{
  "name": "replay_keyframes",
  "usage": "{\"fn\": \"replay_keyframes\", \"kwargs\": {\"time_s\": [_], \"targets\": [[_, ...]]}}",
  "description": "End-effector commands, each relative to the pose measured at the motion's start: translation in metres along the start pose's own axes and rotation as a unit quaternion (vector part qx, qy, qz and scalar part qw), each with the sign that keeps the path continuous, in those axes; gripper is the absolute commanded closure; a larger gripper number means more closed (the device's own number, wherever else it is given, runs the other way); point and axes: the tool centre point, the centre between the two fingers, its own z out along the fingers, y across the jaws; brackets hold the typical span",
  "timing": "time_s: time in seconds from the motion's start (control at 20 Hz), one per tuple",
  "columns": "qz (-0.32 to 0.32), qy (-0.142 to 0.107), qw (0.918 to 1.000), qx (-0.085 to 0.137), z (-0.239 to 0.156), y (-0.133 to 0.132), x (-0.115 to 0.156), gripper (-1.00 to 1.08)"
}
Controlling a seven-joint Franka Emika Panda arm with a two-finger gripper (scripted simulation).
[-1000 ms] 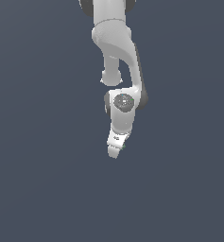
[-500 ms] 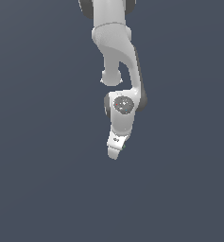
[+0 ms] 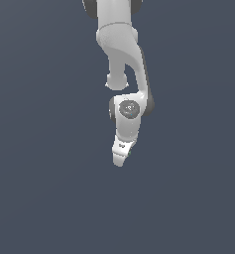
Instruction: Pick up the object and move it to a goal position.
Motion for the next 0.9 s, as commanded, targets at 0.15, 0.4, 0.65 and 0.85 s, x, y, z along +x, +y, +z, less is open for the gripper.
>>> {"fn": "replay_keyframes", "kwargs": {"time_s": [0.15,0.4,0.65,0.85], "targets": [[0.000,0.000,1.0000,0.000,-0.013,-0.003,-0.011,1.08],[0.000,0.000,1.0000,0.000,-0.034,-0.010,-0.031,1.08],[0.000,-0.001,1.0000,0.000,-0.066,-0.019,-0.059,1.08],[0.000,-0.001,1.0000,0.000,-0.096,-0.028,-0.086,1.08]]}}
